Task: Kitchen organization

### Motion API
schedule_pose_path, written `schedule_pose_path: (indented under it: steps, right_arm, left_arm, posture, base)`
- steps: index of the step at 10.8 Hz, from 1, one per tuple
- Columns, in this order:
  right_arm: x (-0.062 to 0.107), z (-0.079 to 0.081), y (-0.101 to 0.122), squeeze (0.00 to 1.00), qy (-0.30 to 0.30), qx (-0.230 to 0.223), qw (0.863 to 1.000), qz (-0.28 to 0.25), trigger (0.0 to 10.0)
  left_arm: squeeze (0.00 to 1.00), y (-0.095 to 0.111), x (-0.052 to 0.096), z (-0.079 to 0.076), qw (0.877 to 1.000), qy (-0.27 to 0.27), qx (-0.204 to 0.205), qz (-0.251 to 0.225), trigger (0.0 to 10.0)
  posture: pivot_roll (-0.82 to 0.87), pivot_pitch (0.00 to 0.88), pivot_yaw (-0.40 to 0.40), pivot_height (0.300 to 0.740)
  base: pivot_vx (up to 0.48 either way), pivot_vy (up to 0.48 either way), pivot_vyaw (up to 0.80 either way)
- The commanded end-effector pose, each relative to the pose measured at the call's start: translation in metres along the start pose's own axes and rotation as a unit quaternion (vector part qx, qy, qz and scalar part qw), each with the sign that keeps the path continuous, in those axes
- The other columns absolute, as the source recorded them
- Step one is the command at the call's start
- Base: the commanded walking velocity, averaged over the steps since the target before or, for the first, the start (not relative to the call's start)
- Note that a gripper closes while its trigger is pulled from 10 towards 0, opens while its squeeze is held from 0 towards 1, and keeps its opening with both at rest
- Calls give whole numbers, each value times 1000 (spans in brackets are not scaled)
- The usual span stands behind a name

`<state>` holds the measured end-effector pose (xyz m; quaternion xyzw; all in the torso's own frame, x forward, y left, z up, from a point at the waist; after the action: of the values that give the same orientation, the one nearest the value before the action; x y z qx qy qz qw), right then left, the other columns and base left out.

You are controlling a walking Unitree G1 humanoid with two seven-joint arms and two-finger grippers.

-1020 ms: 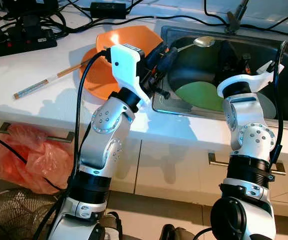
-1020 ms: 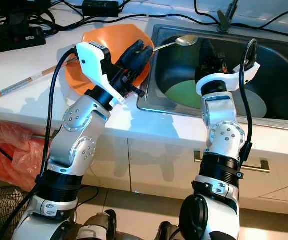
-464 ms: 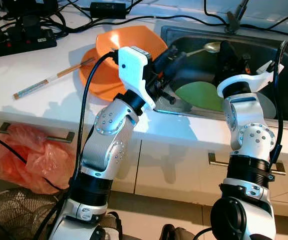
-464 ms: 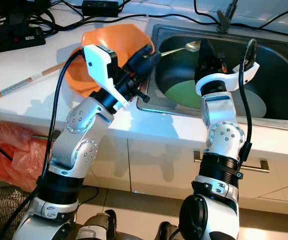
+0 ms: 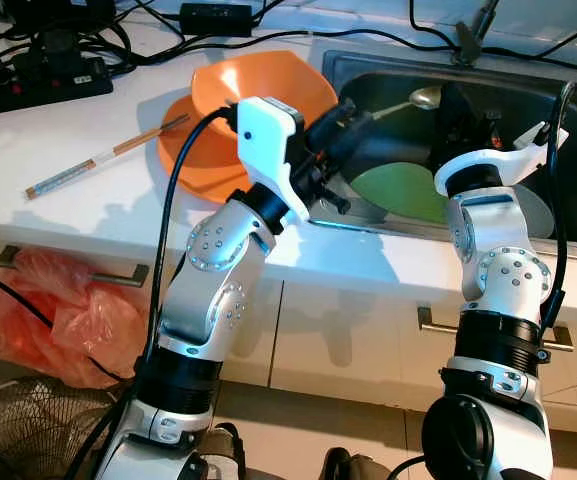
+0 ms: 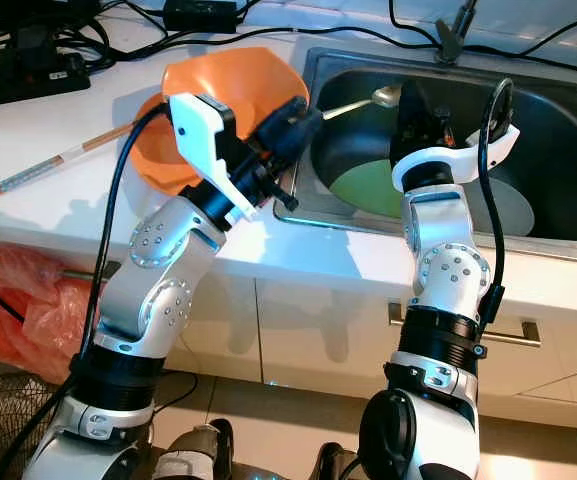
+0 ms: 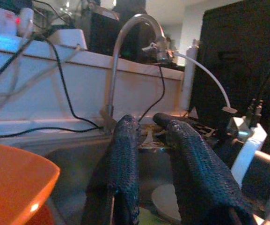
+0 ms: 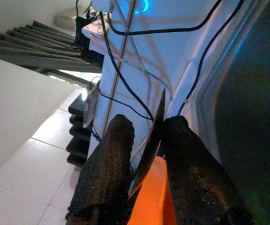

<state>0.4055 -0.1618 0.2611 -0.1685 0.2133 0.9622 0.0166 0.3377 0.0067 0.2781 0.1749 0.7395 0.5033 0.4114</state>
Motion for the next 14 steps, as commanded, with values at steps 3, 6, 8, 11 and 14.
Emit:
schedule_pose_path:
  steps: [3, 6, 8, 11, 14]
  right_arm:
    - [1, -2, 0, 0, -5, 9, 1000, 3, 745]
    - [1, -2, 1, 0, -4, 10, 1000, 2, 0]
    - [1, -2, 1, 0, -4, 11, 1000, 2, 0]
    - [2, -3, 1, 0, -6, 11, 1000, 0, 0]
    - [2, -5, 4, 0, -13, 5, 1000, -9, 0]
  left_arm:
    - [0, -6, 0, -15, 999, -35, 1, 18, 10000]
    - [0, -10, 1, -15, 999, -39, -9, 31, 10000]
    - [0, -15, 2, -12, 998, -31, -18, 42, 10000]
    - [1000, -22, 4, -6, 998, -17, -18, 57, 10000]
    - [1000, -32, 9, -10, 996, -34, -17, 83, 10000]
  posture:
    - [202, 159, -34, 740]
    - [201, 155, -34, 740]
    - [199, 154, -33, 740]
    - [200, 153, -33, 740]
    - [200, 148, -31, 740]
  base:
    - [0, 0, 0]
    - [0, 0, 0]
    - [0, 0, 0]
    - [0, 0, 0]
    - [0, 0, 0]
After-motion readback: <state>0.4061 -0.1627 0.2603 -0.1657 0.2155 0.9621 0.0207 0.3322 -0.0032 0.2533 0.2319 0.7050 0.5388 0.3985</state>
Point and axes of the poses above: a point about 5 cm out from each wrist's last joint towards the gripper, its own x axis pointing back from the gripper into the wrist, its own y axis along the axis of the wrist's last joint, z = x × y, the point moved 5 cm from there along -x, pointing out of the wrist towards the gripper, and after that the axes turned 13 degrees about x, right-handed, at the moved point
